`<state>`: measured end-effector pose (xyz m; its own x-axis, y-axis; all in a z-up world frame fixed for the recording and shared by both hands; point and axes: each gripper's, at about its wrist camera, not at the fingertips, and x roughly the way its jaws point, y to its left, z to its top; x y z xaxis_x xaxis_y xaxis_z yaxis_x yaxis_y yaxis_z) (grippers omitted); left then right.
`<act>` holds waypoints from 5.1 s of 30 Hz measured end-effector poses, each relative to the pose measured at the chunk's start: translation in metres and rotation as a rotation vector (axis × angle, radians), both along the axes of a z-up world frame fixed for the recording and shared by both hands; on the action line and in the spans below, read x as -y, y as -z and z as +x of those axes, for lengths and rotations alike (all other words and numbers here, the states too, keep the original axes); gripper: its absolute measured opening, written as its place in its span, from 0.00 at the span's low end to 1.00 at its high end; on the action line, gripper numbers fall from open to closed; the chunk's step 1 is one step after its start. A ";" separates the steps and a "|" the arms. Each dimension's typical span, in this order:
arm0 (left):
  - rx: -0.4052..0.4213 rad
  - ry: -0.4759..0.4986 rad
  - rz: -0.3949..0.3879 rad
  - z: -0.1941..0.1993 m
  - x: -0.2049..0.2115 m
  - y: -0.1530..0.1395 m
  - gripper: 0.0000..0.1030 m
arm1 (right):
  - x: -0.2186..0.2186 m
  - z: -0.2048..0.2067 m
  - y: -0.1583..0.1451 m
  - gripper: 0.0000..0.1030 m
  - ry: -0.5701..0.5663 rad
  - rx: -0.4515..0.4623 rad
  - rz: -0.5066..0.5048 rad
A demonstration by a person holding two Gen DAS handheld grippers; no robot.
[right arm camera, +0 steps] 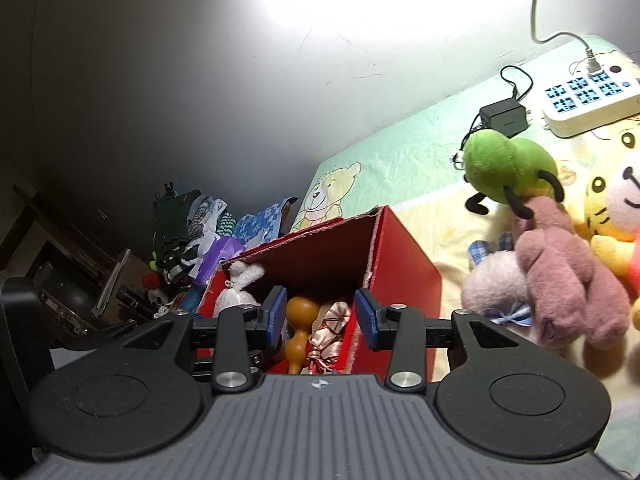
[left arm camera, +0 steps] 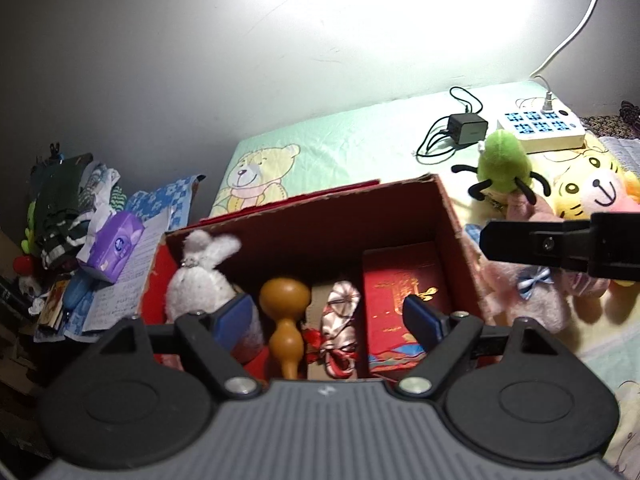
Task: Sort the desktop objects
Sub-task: 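Move both grippers back to the yellow tiger plush on the bed, then grasp the yellow tiger plush with both grippers and lift it, then carry the yellow tiger over the red box with both grippers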
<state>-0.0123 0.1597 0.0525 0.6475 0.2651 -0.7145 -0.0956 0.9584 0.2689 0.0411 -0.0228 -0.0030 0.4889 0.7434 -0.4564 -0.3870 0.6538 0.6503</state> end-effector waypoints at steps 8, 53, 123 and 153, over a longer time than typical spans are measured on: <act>0.045 0.102 -0.052 0.001 0.061 -0.008 0.81 | 0.067 0.004 0.004 0.41 0.051 -0.009 0.008; -0.246 0.373 -0.749 0.146 0.185 0.117 0.78 | 0.207 0.133 0.111 0.62 0.205 -0.250 -0.025; 0.069 0.399 -0.777 -0.010 -0.064 0.003 0.70 | -0.016 -0.021 -0.028 0.35 0.050 0.028 0.012; -0.072 0.397 -0.887 0.041 -0.112 0.051 0.73 | -0.077 0.002 -0.006 0.32 0.187 -0.103 -0.186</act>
<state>0.0284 0.2715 0.0011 0.5202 -0.6166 -0.5909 0.2665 0.7746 -0.5736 0.0430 0.0547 0.0030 0.5536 0.5433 -0.6312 -0.1861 0.8194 0.5421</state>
